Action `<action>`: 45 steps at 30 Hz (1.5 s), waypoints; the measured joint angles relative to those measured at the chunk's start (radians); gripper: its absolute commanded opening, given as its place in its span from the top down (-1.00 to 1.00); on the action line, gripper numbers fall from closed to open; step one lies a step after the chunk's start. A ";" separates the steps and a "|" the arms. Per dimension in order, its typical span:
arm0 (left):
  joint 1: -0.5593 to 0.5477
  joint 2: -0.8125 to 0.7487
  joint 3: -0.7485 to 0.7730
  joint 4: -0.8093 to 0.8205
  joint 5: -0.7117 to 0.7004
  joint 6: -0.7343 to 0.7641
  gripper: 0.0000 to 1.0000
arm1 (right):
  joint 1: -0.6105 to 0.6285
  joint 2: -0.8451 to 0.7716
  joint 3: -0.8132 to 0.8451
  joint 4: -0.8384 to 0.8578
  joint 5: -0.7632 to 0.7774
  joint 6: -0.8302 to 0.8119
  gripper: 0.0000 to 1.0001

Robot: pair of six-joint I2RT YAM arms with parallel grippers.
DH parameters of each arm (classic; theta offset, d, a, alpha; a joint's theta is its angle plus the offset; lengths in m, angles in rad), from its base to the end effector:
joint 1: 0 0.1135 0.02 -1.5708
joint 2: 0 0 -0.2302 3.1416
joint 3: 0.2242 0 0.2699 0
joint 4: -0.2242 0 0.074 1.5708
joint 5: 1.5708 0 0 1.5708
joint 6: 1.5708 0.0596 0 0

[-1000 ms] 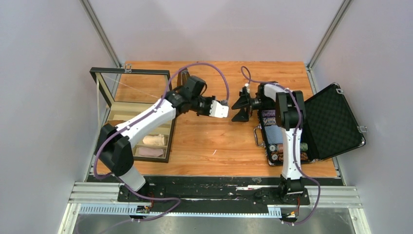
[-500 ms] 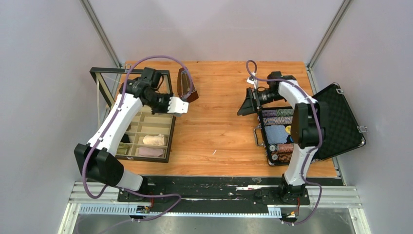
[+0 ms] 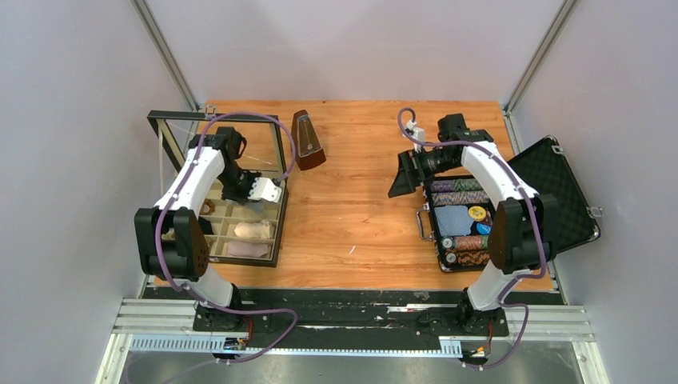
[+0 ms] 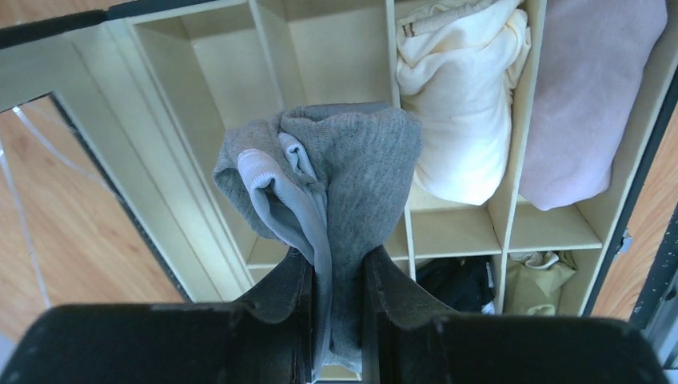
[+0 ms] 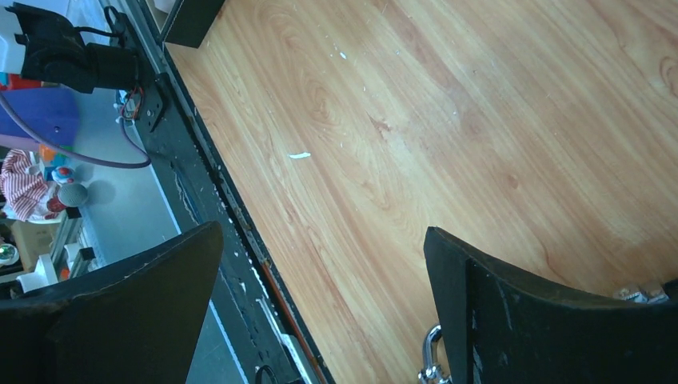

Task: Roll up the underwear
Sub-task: Place the underwear in the storage box.

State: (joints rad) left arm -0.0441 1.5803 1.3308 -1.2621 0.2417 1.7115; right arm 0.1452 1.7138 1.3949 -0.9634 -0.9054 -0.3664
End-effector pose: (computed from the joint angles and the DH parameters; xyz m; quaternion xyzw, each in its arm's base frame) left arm 0.2989 -0.0275 0.2052 0.7657 0.6312 -0.0592 0.1090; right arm 0.3425 0.0975 0.2096 -0.2860 0.8451 0.4159 0.1763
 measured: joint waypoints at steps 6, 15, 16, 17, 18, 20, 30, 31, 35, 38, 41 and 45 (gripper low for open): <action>0.000 0.067 -0.022 0.057 -0.019 0.019 1.00 | 0.002 -0.082 0.008 -0.069 0.017 -0.058 -1.00; 0.005 0.125 -0.062 0.110 -0.031 0.020 1.00 | 0.002 -0.192 0.097 -0.094 0.072 -0.099 -1.00; 0.005 0.126 -0.069 0.114 -0.031 0.020 1.00 | 0.002 -0.196 0.097 -0.094 0.079 -0.103 -1.00; 0.005 0.126 -0.074 0.114 -0.031 0.021 1.00 | 0.002 -0.196 0.097 -0.095 0.084 -0.105 -1.00; 0.005 0.127 -0.076 0.115 -0.031 0.021 1.00 | 0.002 -0.195 0.097 -0.095 0.090 -0.107 -1.00; 0.005 0.127 -0.081 0.120 -0.031 0.022 1.00 | 0.002 -0.195 0.097 -0.095 0.096 -0.109 -1.00; 0.006 0.087 -0.174 0.169 -0.043 0.028 1.00 | 0.002 -0.175 0.097 -0.095 0.103 -0.115 -1.00; 0.006 0.085 -0.176 0.173 -0.042 0.027 1.00 | 0.002 -0.170 0.097 -0.095 0.103 -0.115 -1.00; 0.006 0.087 -0.177 0.180 -0.041 0.027 1.00 | 0.002 -0.159 0.097 -0.095 0.103 -0.115 -1.00; 0.006 0.116 -0.159 0.182 -0.040 0.026 1.00 | 0.002 -0.159 0.097 -0.094 0.101 -0.115 -1.00; 0.006 0.175 -0.132 0.188 -0.040 0.019 0.96 | 0.002 -0.159 0.097 -0.094 0.101 -0.115 -1.00; 0.006 0.206 -0.104 0.168 -0.035 0.012 0.88 | 0.002 -0.159 0.097 -0.094 0.101 -0.114 -1.00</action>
State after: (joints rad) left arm -0.0376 1.7863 1.2266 -1.0943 0.2062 1.7233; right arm 0.1471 1.5547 1.4914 -1.0576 -0.8047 -0.4808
